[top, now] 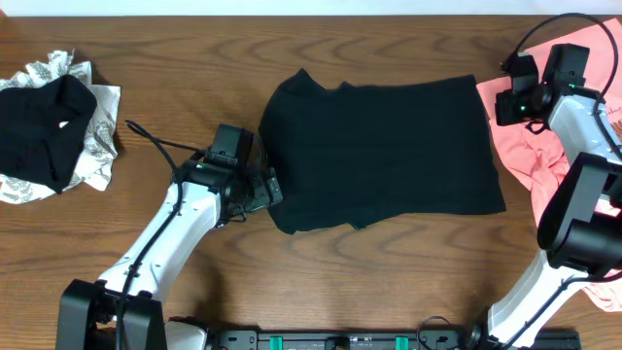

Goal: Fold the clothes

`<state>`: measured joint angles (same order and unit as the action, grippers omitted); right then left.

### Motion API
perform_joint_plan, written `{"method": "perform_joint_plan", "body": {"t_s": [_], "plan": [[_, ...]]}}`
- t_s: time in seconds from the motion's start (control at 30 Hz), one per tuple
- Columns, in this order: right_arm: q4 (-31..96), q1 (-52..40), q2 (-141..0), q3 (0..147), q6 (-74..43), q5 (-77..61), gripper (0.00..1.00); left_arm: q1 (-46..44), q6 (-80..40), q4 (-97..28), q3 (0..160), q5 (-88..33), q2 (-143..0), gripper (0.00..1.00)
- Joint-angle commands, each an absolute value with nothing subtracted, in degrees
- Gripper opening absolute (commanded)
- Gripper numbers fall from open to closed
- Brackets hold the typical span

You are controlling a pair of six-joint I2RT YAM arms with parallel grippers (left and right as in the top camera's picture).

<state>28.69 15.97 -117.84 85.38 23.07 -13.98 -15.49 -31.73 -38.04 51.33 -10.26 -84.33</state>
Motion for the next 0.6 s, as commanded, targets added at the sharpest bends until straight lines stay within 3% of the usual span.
{"method": "perform_joint_plan", "body": {"t_s": [0.0, 0.57], "plan": [[28.2, 16.5, -119.4, 86.5, 24.6, -16.6, 0.01, -15.7, -32.2, -38.0, 51.1, -9.4, -84.8, 0.98], [26.7, 17.4, -126.5, 86.5, 26.0, -16.7, 0.01, -15.7, -32.2, -38.0, 51.1, -9.4, -84.8, 0.98]]}}
